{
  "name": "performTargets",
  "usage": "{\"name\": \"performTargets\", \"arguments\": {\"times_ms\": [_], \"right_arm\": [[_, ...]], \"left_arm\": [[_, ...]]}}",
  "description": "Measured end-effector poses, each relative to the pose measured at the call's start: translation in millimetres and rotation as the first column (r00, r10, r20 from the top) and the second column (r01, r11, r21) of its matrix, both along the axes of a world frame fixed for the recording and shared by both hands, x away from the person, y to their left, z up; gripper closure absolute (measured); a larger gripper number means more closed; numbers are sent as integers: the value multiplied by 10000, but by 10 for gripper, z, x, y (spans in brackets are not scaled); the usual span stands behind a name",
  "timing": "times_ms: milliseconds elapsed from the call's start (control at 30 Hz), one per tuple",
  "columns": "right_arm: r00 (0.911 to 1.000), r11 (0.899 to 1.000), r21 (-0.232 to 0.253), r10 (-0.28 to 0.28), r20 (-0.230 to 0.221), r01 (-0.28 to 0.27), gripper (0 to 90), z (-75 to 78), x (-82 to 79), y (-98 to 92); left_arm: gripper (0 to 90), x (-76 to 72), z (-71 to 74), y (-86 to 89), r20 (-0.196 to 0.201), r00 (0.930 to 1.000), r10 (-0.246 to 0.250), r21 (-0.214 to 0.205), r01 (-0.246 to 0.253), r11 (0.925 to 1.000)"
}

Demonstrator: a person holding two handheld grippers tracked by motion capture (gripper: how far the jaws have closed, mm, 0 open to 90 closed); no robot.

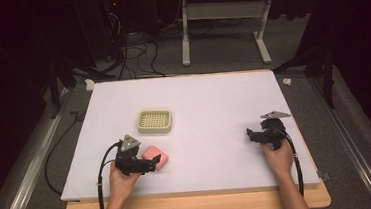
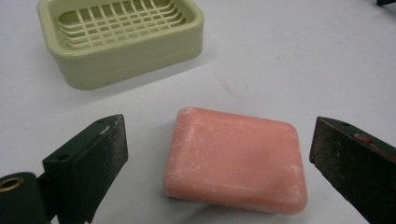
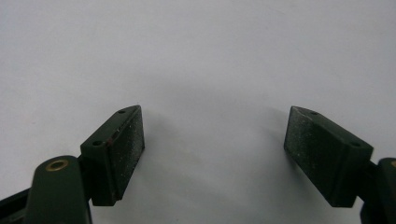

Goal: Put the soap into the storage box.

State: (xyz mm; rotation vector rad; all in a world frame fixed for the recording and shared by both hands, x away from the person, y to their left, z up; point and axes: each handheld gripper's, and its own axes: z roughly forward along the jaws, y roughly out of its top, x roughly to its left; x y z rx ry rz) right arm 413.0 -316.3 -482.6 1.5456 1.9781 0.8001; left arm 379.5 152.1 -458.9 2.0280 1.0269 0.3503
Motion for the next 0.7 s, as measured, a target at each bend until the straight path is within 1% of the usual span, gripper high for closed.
{"name": "performTargets", "arguments": {"times_ms": [133, 267, 400, 500, 700], "right_arm": [[10000, 10000, -4, -1, 3, 1, 207, 0, 0, 0], [10000, 10000, 1, -1, 0, 1, 207, 0, 0, 0], [10000, 10000, -2, 0, 2, 0, 207, 0, 0, 0], [10000, 10000, 0, 0, 1, 0, 207, 0, 0, 0], [10000, 10000, 3, -4, -2, 4, 207, 0, 0, 0]], "left_arm": [[39, -7, -22, -48, -24, 9999, -130, 254, 131, 9996], [32, -3, -36, -73, -67, 9998, -188, 320, 190, 9993], [9, 8, -63, -99, -173, 9995, -272, 485, 280, 9984], [7, 10, -71, -105, -196, 9994, -284, 521, 293, 9982], [5, 19, -102, -143, -285, 9985, -458, 625, 475, 9969]]}}
